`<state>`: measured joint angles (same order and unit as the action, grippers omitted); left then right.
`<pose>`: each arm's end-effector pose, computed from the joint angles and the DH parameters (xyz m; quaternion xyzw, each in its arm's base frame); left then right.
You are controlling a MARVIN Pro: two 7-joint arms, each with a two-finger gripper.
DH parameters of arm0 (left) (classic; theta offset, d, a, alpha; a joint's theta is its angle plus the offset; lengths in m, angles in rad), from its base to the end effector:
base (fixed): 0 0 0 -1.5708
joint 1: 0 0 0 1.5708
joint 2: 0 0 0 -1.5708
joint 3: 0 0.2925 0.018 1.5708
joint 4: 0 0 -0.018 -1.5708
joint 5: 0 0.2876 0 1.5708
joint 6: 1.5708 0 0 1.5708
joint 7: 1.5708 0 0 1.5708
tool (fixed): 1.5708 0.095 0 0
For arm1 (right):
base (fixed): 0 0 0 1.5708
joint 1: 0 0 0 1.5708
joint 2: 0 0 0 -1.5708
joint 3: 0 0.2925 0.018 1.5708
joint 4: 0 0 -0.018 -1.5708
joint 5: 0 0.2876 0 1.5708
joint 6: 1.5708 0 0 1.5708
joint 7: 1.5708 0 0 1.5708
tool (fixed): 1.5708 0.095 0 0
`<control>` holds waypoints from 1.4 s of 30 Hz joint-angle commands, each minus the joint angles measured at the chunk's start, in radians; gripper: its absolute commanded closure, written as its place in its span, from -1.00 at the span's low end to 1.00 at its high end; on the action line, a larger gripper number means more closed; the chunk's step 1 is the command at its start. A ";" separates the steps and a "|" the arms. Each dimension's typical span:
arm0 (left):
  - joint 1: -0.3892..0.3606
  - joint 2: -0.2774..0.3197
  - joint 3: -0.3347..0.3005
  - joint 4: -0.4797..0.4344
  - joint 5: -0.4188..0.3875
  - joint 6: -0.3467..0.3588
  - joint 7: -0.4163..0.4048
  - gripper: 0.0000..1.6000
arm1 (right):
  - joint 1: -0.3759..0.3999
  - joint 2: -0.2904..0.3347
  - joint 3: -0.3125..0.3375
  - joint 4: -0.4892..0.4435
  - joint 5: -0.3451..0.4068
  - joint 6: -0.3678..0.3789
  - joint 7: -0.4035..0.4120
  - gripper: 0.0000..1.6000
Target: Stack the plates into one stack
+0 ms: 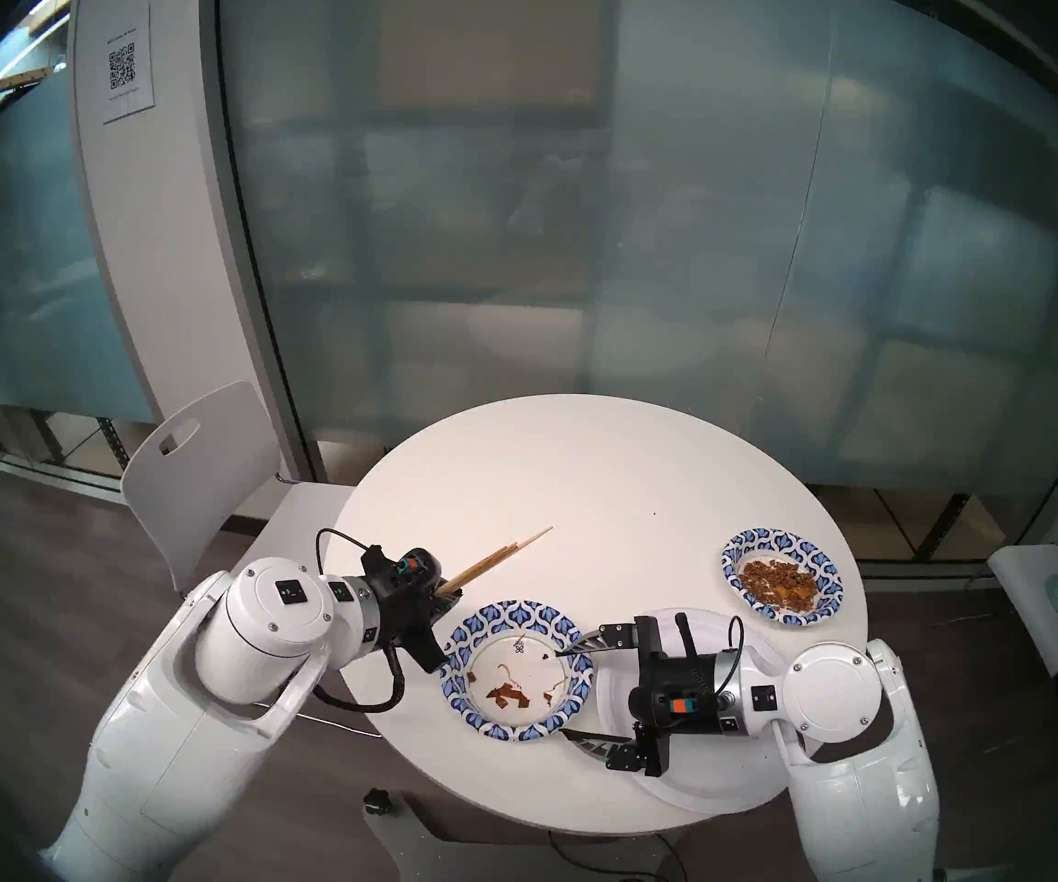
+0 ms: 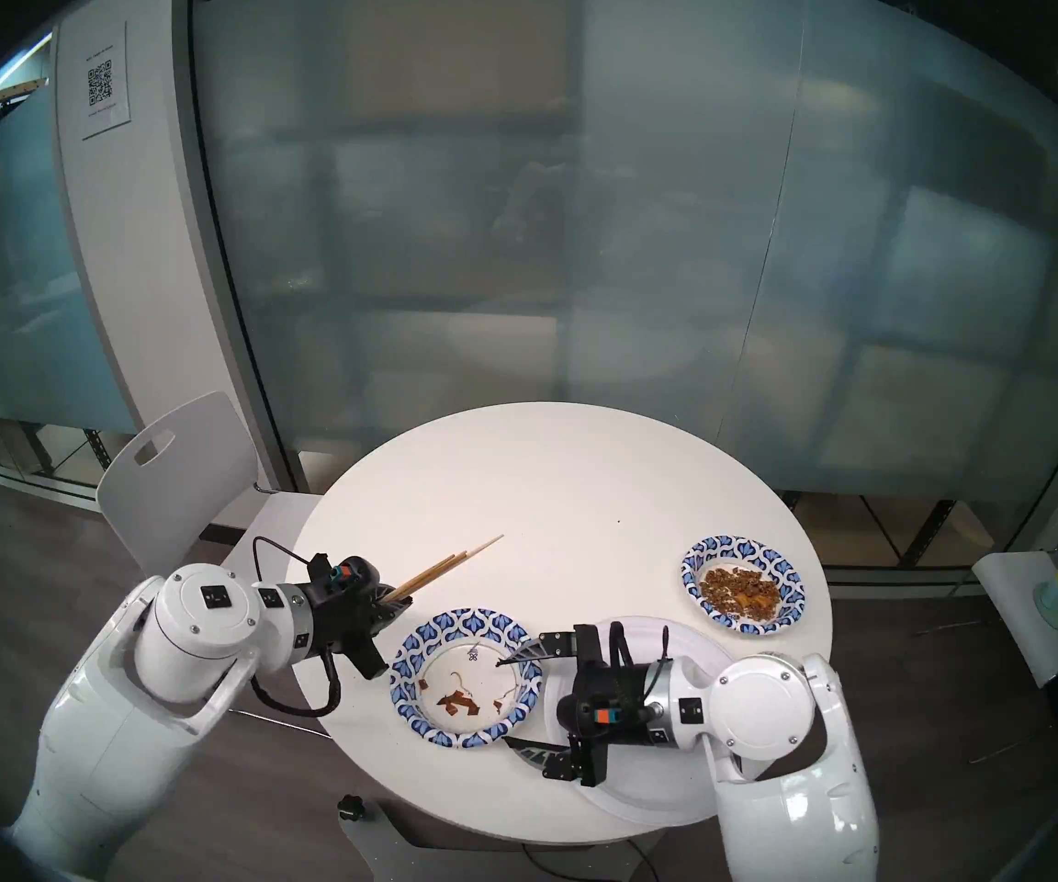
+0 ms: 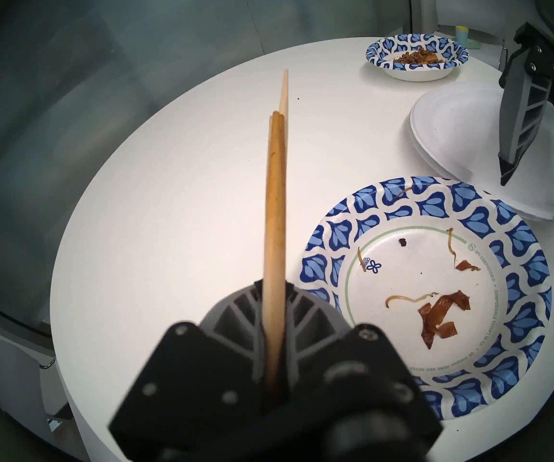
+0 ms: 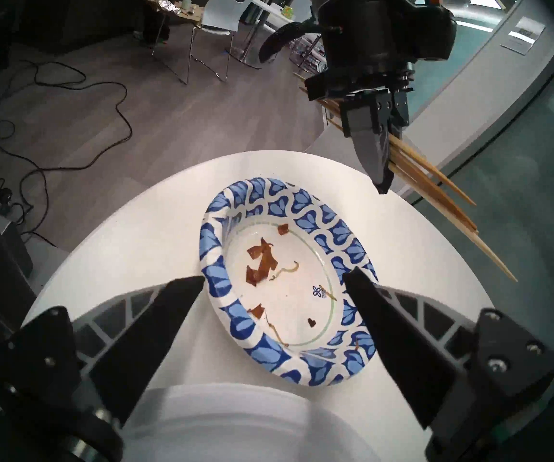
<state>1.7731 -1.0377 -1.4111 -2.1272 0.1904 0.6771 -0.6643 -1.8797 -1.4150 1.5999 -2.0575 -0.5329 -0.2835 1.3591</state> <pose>0.2916 -0.0013 -0.2663 0.7899 -0.4343 0.4298 0.0521 0.2403 0.0413 -0.2985 -0.5115 -0.7111 -0.4596 0.1464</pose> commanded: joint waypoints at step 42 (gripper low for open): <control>0.017 0.016 -0.015 -0.004 -0.017 -0.030 0.012 1.00 | 0.130 -0.016 -0.119 0.105 -0.174 0.073 0.050 -0.33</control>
<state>1.7918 -1.0233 -1.4179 -2.1108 0.1752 0.6508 -0.6534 -1.7809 -1.4272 1.4913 -1.9546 -0.7145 -0.1981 1.4061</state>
